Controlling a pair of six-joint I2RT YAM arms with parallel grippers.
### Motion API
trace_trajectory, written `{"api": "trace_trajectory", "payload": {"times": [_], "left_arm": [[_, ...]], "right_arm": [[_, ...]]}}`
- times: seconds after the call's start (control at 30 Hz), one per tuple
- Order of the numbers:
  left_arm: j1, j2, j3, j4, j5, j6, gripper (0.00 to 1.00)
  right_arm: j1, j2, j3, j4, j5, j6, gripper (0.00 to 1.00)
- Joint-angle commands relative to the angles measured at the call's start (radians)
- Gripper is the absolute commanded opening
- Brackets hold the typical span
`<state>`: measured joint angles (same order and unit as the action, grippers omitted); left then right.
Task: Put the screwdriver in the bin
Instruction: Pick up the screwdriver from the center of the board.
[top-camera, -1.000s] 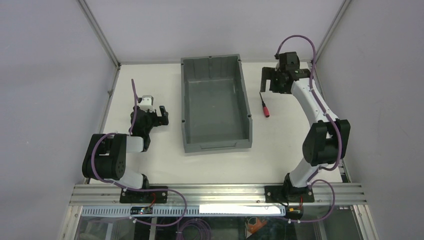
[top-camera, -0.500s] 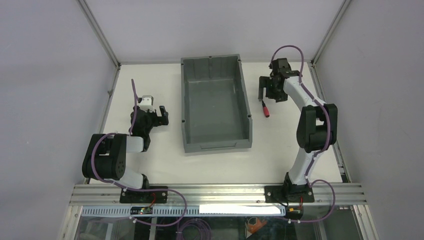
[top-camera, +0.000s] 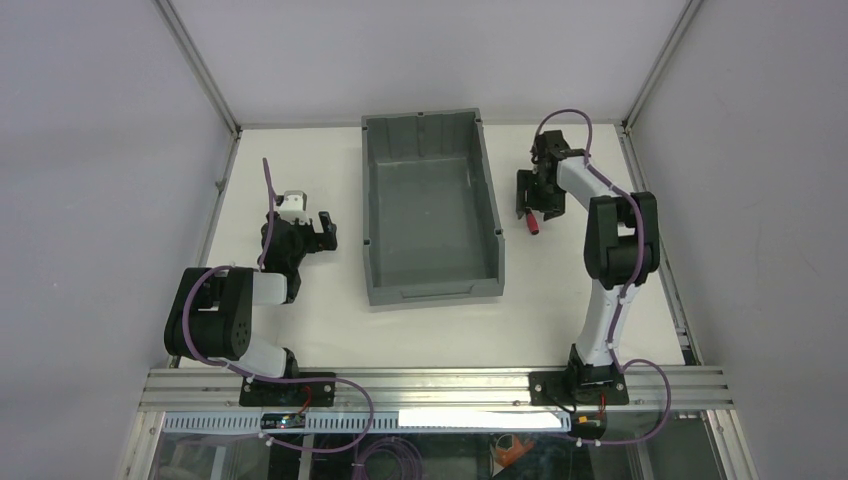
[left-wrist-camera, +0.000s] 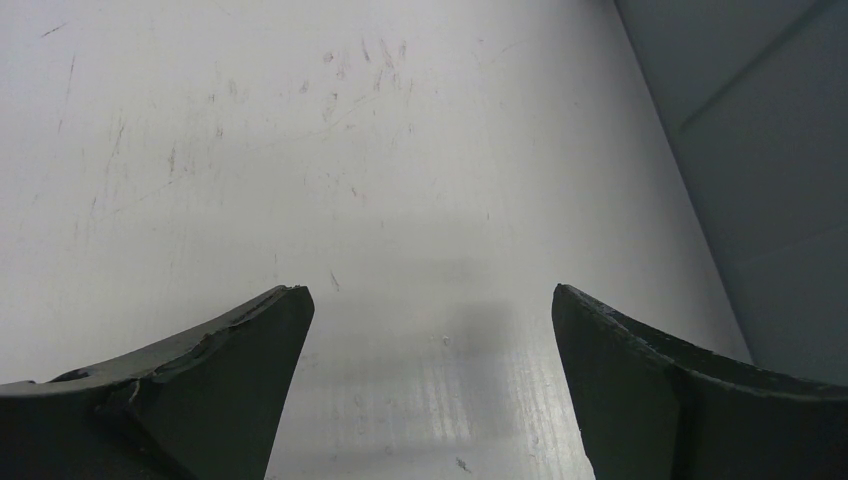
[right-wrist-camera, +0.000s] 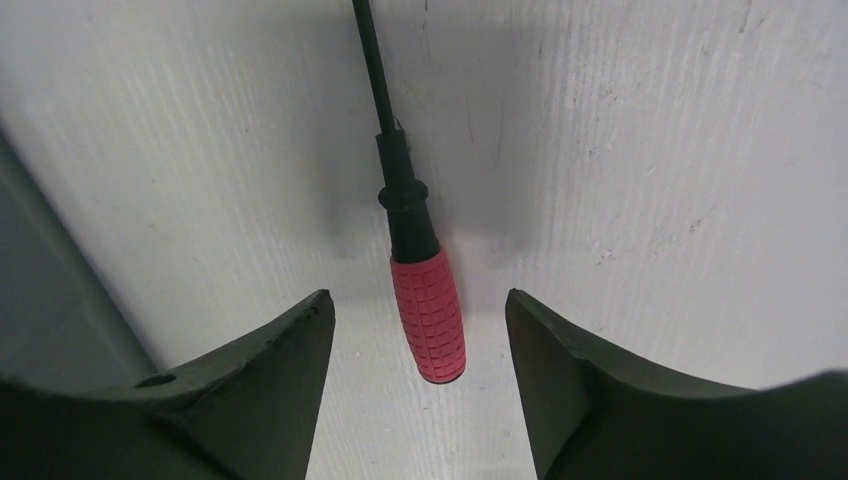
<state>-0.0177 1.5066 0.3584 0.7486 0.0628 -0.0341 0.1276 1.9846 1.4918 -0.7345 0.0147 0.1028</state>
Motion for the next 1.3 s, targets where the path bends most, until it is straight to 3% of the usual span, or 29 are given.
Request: {"api": "trace_trajectory", "payload": {"times": [0.0, 0.2, 0.73, 1.0, 1.27], "left_arm": [[0.007, 0.000, 0.014, 0.075, 0.025, 0.010, 0.99], [0.007, 0.000, 0.014, 0.075, 0.025, 0.011, 0.99], [0.007, 0.000, 0.014, 0.075, 0.025, 0.011, 0.99], [0.007, -0.001, 0.014, 0.075, 0.025, 0.011, 0.99], [0.007, 0.000, 0.014, 0.075, 0.025, 0.011, 0.99]], "right_arm": [[-0.007, 0.026, 0.013, 0.017, -0.005, -0.001, 0.64], [-0.007, 0.059, 0.023, 0.008, -0.005, 0.001, 0.56], [-0.004, 0.062, 0.041, -0.015, -0.005, 0.002, 0.13], [-0.005, -0.017, 0.044, -0.030, -0.044, 0.007, 0.01], [-0.005, -0.106, 0.064, -0.080, -0.055, 0.014, 0.00]]}}
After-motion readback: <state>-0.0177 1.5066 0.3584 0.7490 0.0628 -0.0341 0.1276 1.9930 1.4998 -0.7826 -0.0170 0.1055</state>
